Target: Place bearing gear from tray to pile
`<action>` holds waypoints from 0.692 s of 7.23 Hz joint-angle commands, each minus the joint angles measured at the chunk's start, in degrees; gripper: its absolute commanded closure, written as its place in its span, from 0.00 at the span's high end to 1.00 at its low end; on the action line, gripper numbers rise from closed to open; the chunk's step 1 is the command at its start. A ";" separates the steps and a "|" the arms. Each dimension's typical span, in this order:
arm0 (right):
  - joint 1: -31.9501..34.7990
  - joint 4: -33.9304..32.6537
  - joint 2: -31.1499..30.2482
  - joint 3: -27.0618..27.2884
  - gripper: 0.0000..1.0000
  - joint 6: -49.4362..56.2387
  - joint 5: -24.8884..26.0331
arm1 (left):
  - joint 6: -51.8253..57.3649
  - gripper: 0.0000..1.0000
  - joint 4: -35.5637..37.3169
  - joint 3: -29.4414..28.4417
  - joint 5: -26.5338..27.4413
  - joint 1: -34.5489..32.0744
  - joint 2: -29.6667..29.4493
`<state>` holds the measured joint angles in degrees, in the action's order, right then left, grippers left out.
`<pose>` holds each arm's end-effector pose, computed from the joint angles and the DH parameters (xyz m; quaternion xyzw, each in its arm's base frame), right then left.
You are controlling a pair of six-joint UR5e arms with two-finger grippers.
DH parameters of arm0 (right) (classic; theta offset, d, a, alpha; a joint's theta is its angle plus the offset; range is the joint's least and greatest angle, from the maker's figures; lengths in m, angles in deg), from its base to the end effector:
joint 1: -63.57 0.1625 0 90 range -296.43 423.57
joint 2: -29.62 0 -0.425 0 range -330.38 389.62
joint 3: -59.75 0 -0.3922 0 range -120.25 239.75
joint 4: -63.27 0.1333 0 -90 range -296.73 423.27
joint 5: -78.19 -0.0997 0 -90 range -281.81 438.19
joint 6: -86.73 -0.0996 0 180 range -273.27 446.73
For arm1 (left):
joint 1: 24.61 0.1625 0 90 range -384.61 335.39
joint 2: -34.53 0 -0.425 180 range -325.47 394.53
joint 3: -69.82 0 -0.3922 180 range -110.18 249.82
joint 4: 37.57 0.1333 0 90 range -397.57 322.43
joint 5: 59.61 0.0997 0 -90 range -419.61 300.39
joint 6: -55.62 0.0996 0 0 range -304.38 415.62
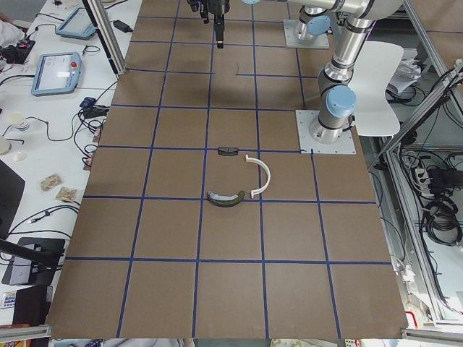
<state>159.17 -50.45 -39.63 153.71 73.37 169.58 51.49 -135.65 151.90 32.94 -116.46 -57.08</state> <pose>0.1893 -0.5892 0.2947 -0.0676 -0.9976 -0.0065 0.0134 -0.1449 -0.4939 0.5279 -0.0195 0.9994 0.0143 0.0230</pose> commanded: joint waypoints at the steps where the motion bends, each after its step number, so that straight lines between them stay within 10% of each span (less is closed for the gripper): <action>1: 9.66 -13.21 7.60 1.40 0.15 -18.11 -1.99 | 0.00 1.00 0.00 0.36 0.00 0.00 0.29; 5: 17.34 -18.38 12.03 1.93 0.25 -29.00 -3.42 | 0.61 1.00 -0.08 0.71 0.61 0.09 0.56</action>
<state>175.13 -68.56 -27.87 155.56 45.80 165.81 51.70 -135.67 152.49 33.15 -116.38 -56.68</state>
